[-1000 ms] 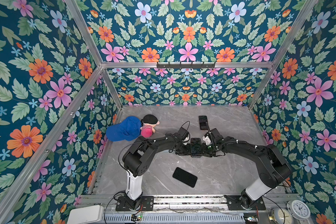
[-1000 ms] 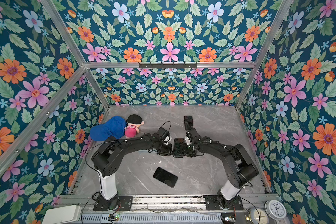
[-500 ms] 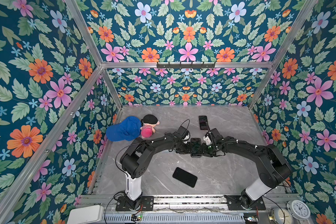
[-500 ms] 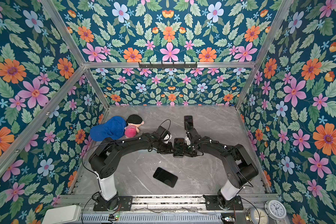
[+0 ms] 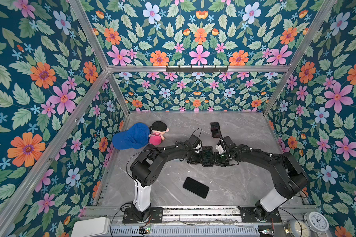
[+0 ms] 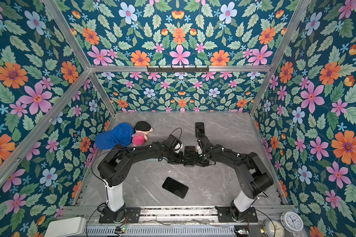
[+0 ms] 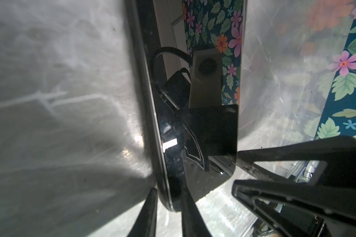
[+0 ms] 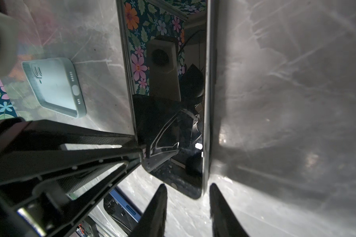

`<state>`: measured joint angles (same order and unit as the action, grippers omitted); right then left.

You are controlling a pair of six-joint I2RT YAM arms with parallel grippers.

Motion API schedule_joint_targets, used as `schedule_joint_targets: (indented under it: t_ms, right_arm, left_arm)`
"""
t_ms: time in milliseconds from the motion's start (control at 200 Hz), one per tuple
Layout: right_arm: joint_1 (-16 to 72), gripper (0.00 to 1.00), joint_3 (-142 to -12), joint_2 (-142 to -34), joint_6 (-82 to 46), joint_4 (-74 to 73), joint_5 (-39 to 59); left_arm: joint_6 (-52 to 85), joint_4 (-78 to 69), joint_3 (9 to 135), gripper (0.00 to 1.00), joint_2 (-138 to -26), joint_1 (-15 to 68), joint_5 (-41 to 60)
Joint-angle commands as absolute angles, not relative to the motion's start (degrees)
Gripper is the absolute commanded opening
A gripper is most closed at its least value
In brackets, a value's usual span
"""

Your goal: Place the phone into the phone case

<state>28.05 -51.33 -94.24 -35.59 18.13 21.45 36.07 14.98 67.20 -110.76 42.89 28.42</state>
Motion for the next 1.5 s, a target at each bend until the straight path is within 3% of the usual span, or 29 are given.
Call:
schedule_joint_targets:
  t_ms: [0,260,510,1495]
  right_arm:
    - [28.1,0.34,-51.4,-94.5,-35.4,18.2,21.6]
    - [28.2,0.26,-51.4,-94.5,-35.6,17.8,21.9]
    - [28.4,0.22,-51.5,-96.3,-35.9,17.1,22.7]
    - [28.8,0.04,-51.5,-97.6,-36.4,16.2,23.1]
  left_arm:
    - [36.4,14.6,67.1,0.21,-111.0,42.9,28.7]
    - [37.0,13.7,66.9,0.2,-110.7,42.9,29.4]
    - [38.7,10.4,65.6,0.25,-110.2,43.2,31.6]
    - [40.2,7.4,65.0,0.23,-110.3,43.8,33.6]
